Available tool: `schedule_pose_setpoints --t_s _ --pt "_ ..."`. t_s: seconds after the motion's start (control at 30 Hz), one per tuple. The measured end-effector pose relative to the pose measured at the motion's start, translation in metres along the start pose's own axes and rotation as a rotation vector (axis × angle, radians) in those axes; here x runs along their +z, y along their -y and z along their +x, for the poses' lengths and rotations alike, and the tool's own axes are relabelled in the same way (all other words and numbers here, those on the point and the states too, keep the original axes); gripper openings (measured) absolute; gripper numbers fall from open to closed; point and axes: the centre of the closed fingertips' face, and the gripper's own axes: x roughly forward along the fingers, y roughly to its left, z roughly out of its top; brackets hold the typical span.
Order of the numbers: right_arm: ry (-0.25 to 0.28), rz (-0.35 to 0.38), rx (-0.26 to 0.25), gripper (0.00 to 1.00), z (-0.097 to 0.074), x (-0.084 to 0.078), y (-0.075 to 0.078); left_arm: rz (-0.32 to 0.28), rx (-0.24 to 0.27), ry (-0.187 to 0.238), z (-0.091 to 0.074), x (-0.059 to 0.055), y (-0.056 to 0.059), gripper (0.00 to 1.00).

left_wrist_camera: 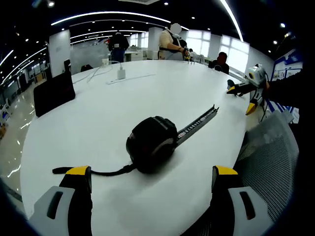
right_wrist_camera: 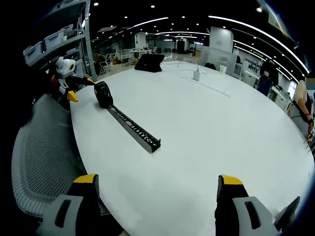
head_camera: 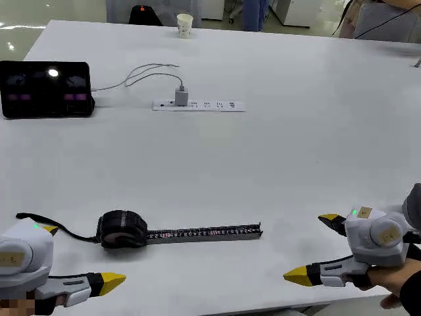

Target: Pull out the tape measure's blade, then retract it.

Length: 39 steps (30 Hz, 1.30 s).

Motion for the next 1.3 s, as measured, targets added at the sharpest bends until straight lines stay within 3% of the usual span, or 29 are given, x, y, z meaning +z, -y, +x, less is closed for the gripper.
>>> schedule_pose_setpoints --t_s 0.27,0.4,0.47,0.63,0.77,0.93,1.13,1.2,1.3 --pt "-0.017 -0.048 -0.004 0.99 0.003 0.007 0.005 -0.083 0.022 -0.001 0.015 0.015 0.007 0.99" --pt "-0.022 -0.114 0.003 0.99 0.006 0.008 0.006 -0.115 0.024 -0.026 0.019 0.014 0.012 0.99" --pt "-0.043 -0.155 0.014 0.99 0.009 0.004 0.006 -0.135 0.039 0.005 0.021 0.019 0.012 0.99" --pt "-0.077 -0.207 0.037 0.99 0.013 0.003 0.004 -0.134 0.093 0.029 0.026 0.024 0.008 0.99" --pt "-0.071 -0.232 0.051 0.99 0.016 0.010 0.004 -0.136 0.105 0.042 0.031 0.024 0.008 0.99" --pt "-0.087 -0.261 0.083 0.99 0.021 0.017 0.006 -0.151 0.083 0.017 0.038 0.020 0.020 0.99" --pt "-0.118 -0.314 0.133 0.99 0.028 0.024 0.006 -0.144 0.136 0.036 0.045 0.026 0.022 0.99" --pt "-0.130 -0.361 0.160 0.99 0.031 0.027 0.006 -0.154 0.138 0.058 0.049 0.030 0.023 0.99" --pt "-0.142 -0.435 0.202 0.99 0.034 0.031 0.001 -0.137 0.160 0.052 0.055 0.028 0.024 0.99"
